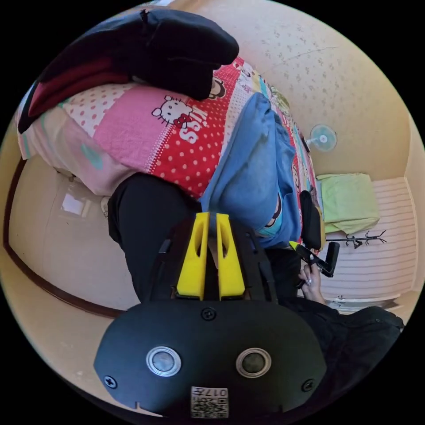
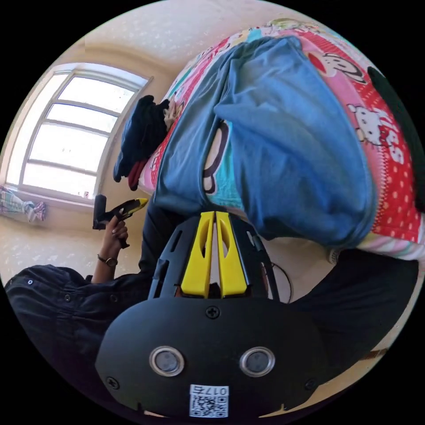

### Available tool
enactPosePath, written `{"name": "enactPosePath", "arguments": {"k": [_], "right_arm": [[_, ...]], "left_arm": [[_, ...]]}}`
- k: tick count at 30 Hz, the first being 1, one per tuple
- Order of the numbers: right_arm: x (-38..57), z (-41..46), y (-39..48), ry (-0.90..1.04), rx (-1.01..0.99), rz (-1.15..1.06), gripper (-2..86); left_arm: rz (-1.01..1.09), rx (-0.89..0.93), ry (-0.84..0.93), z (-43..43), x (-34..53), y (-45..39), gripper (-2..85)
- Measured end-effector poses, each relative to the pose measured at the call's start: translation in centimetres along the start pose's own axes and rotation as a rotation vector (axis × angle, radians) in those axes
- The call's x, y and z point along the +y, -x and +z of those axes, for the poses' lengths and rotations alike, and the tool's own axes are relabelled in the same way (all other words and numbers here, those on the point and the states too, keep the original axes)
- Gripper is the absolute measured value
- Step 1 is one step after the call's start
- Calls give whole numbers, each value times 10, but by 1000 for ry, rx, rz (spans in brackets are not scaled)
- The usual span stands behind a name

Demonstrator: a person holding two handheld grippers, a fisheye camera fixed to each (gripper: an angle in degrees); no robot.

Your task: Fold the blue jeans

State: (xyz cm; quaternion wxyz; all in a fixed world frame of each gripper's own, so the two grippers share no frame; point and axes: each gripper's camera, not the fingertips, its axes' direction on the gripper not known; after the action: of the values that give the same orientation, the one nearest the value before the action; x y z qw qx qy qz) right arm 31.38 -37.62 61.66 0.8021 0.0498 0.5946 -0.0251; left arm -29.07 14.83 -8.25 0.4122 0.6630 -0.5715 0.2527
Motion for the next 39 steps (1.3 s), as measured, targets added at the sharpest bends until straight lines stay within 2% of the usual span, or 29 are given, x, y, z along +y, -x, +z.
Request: {"name": "enactPosePath", "arguments": {"k": [1, 3, 6, 8, 12, 16, 20, 23, 26, 29, 33, 37, 39], "right_arm": [[3, -10, -4, -37, 28, 10, 34], [17, -46, -21, -164, 207, 70, 57], [25, -62, -48, -160, 350, 108, 89], [26, -55, -64, -103, 347, 116, 94], [30, -32, -71, -16, 168, 45, 44], [41, -38, -72, -85, 239, 134, 33], [49, -54, -70, -166, 255, 122, 66], [32, -39, -72, -90, 310, 106, 79], [15, -21, -76, 11, 330, 118, 49], [20, -36, -69, 34, 196, 126, 27], [36, -68, -33, 59, 16, 7, 18], [33, -91, -12, 45, -133, -19, 16], [25, -99, -6, 34, -308, -16, 16]], "left_arm": [[-10, -43, -19, -4, 5, -4, 68], [-8, -109, -31, -5, 11, -14, 85], [79, -96, -23, 4, 13, -40, 90], [142, -52, 20, 20, 10, -61, 90], [339, 35, 162, 69, 11, -138, 89], [498, 111, 237, 93, 28, -206, 87], [553, 134, 267, 103, 46, -228, 87], [567, 108, 292, 114, 56, -233, 92], [547, 102, 291, 114, 59, -231, 100], [562, 160, 283, 101, 64, -233, 104], [631, 268, 427, 105, 82, -244, 118], [728, 283, 481, 117, 104, -273, 125], [748, 274, 502, 126, 109, -286, 130]]}}
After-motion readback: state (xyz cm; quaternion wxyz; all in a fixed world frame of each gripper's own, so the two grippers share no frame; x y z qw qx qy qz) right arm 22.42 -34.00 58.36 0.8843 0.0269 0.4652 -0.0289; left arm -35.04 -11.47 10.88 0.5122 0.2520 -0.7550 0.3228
